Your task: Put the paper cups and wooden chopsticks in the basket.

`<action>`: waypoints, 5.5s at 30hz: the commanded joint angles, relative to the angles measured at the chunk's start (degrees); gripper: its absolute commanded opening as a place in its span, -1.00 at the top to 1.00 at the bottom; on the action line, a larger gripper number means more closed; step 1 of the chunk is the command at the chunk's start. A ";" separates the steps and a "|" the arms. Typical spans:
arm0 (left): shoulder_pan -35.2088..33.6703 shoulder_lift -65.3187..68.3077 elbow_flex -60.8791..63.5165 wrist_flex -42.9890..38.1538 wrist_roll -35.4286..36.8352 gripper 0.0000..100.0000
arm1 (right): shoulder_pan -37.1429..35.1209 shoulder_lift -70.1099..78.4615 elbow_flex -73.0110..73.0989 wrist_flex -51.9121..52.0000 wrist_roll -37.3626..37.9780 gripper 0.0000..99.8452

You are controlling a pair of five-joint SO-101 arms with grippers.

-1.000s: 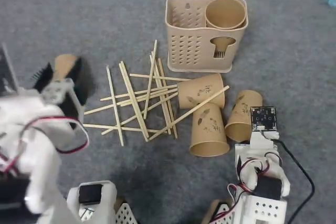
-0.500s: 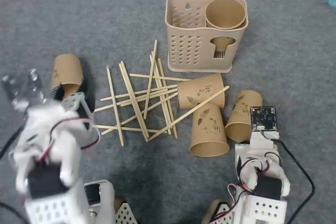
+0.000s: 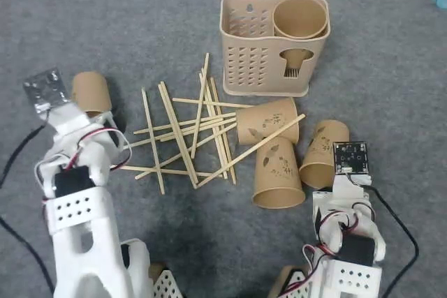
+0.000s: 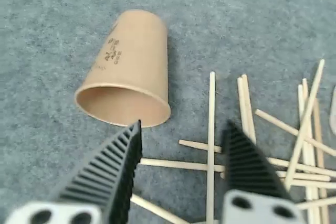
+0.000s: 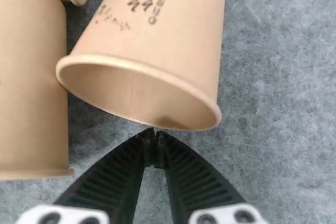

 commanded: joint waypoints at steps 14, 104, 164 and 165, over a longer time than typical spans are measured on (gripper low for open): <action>-0.09 1.05 12.44 -24.00 3.87 0.38 | 0.40 -0.66 -0.26 -0.66 0.79 0.98; 53.98 88.26 -147.82 39.82 -26.37 0.98 | 0.40 -0.66 -0.18 -0.66 0.79 0.98; 51.25 102.07 -156.97 26.81 -26.55 0.98 | 0.31 -0.66 -0.18 0.48 3.87 0.98; 51.52 102.07 -157.93 26.90 -26.81 0.98 | 0.31 -0.66 -0.18 0.48 3.87 0.98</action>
